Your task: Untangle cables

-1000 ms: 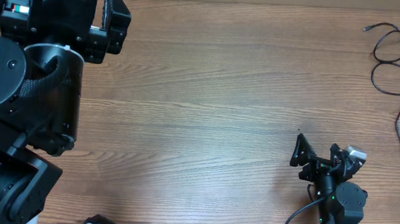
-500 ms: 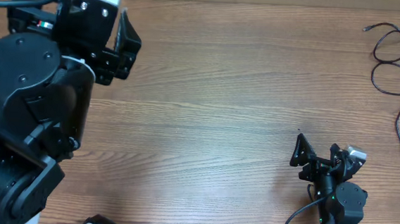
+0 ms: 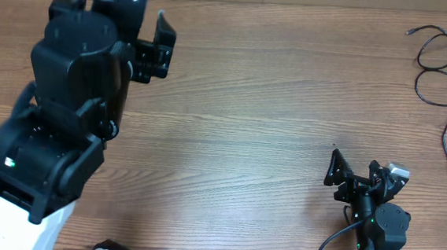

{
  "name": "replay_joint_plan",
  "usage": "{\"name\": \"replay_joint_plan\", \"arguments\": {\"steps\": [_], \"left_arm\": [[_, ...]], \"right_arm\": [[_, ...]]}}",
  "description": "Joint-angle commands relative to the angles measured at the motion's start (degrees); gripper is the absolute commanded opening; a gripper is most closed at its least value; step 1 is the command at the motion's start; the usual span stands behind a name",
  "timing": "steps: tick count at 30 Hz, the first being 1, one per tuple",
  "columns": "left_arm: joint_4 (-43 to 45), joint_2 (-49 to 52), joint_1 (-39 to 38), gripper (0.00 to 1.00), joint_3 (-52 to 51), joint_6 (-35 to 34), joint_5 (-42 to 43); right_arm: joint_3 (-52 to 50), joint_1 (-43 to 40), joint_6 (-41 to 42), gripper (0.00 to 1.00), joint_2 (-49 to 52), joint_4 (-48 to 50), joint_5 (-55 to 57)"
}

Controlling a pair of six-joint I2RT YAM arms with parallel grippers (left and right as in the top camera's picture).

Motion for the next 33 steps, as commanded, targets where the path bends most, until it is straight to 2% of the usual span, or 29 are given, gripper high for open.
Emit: {"name": "replay_joint_plan", "arguments": {"steps": [1, 6, 14, 15, 23, 33], "left_arm": [[10.2, -8.6, 3.2, 1.00, -19.1, -4.4, 5.9], [27.7, -20.4, 5.0, 1.00, -45.5, -10.6, 9.7], [43.7, -33.3, 9.3, 1.00, -73.5, -20.7, 10.8], [48.0, -36.2, 10.6, 1.00, -79.2, -22.9, 11.2], [66.4, -48.5, 17.0, 1.00, -96.0, -26.0, 12.4], [65.2, -57.5, 23.3, 1.00, -105.1, -26.0, 17.2]], "right_arm": [[-0.5, 0.2, -0.3, 1.00, 0.0, 0.5, -0.3], [-0.5, 0.2, -0.3, 1.00, 0.0, 0.5, -0.3], [-0.5, 0.2, -0.3, 1.00, 0.0, 0.5, -0.3], [-0.5, 0.2, -0.3, 1.00, 0.0, 0.5, -0.3], [-0.5, 0.2, -0.3, 1.00, 0.0, 0.5, -0.3], [-0.5, 0.2, -0.3, 1.00, 0.0, 0.5, -0.3]]}}
